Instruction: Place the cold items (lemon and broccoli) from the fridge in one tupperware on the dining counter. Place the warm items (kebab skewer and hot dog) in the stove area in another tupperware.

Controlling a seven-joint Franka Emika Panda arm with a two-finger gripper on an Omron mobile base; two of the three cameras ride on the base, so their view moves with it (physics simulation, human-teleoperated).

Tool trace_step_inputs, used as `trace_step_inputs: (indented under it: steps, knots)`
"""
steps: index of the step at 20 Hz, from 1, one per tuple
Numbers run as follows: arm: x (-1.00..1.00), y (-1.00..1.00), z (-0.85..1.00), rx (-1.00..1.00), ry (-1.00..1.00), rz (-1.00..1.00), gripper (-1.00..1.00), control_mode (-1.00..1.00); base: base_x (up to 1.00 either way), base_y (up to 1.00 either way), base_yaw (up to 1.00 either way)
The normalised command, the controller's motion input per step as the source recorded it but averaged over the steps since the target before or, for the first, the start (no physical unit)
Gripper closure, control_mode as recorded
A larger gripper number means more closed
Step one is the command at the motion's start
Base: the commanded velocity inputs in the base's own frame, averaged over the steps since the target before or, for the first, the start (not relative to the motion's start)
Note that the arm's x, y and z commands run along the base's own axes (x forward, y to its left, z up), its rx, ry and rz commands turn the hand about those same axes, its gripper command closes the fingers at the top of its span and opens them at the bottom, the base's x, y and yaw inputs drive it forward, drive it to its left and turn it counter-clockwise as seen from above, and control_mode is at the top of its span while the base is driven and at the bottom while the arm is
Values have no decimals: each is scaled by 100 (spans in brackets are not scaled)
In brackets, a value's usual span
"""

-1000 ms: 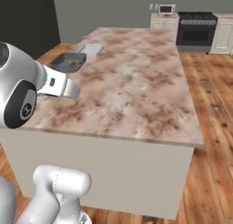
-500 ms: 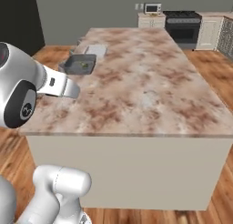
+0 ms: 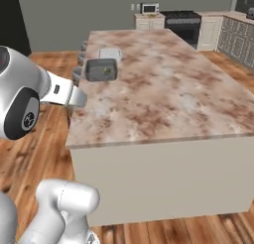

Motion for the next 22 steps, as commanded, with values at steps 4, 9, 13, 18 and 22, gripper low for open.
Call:
trace_step_inputs:
  steps: [4,9,13,18,22]
  knots:
    - [0,0,0,0,0,0,100,100,0,100,-28]
    - [0,0,0,0,0,0,100,100,0,100,-31]
    - [0,0,0,0,0,0,100,100,1,100,-36]
    - [0,0,0,0,0,0,100,100,9,100,-35]
    - [0,0,0,0,0,0,100,100,19,100,-35]
